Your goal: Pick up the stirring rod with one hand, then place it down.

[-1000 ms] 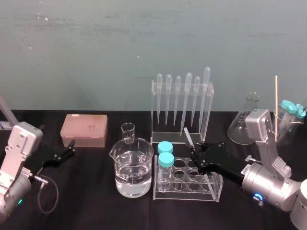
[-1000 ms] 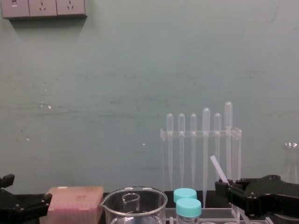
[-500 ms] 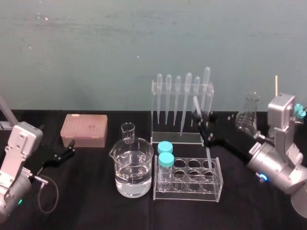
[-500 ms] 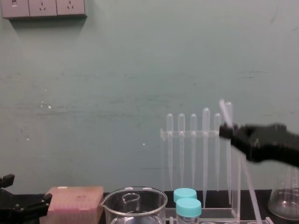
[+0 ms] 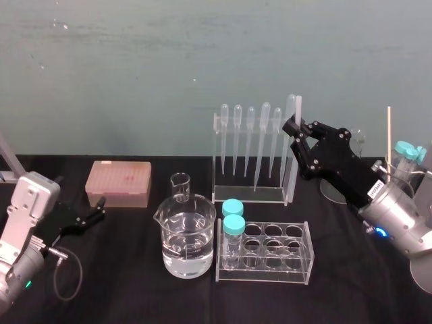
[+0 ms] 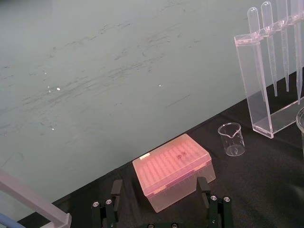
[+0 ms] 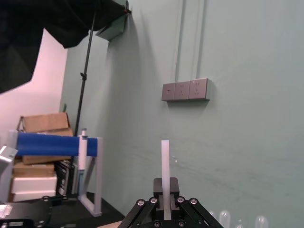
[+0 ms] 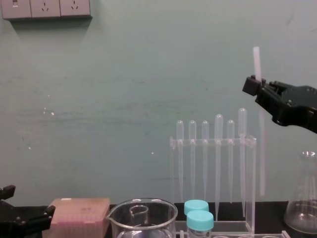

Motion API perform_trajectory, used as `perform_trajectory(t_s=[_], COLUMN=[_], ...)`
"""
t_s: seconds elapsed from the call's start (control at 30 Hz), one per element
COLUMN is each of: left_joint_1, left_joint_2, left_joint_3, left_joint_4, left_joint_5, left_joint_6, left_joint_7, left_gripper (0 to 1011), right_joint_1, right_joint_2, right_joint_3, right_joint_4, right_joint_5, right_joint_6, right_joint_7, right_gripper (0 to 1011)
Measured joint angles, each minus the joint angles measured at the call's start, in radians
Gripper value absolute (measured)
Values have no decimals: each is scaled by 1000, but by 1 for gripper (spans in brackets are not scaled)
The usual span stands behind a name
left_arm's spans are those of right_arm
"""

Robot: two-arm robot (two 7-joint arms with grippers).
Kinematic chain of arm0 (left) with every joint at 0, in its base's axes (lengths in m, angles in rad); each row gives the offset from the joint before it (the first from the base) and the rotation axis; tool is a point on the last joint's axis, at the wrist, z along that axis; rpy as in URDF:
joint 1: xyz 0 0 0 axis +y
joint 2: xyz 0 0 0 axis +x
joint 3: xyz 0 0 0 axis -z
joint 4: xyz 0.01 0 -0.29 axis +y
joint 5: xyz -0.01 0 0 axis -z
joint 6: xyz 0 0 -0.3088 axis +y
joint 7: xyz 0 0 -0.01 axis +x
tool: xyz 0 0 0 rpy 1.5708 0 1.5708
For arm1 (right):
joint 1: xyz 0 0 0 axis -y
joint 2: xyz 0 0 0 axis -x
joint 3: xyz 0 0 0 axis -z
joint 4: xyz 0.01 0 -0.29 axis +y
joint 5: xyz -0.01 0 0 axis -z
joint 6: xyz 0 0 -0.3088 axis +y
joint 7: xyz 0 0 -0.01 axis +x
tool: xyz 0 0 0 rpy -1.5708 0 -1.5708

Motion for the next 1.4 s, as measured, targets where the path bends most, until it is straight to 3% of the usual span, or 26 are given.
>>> perform_trajectory(t_s=[0.1, 0.33, 1.4], left_joint_1=[0, 0, 0], left_joint_2=[0, 0, 0], left_joint_3=[0, 0, 0], left_joint_4=[0, 0, 0], left_joint_5=[0, 0, 0], left_joint_6=[0, 0, 0], left_joint_7=[0, 0, 0], left_gripper=[1000, 1000, 1000], right_joint_1=[-12, -36, -29], right_joint_2=[-2, 5, 3], right_joint_3=[7, 13, 11], right_joint_4=[11, 21, 20], right_joint_5=[23, 14, 16], right_joint_6=[8, 50, 42], right_joint_7=[26, 31, 31], right_gripper=[69, 69, 69])
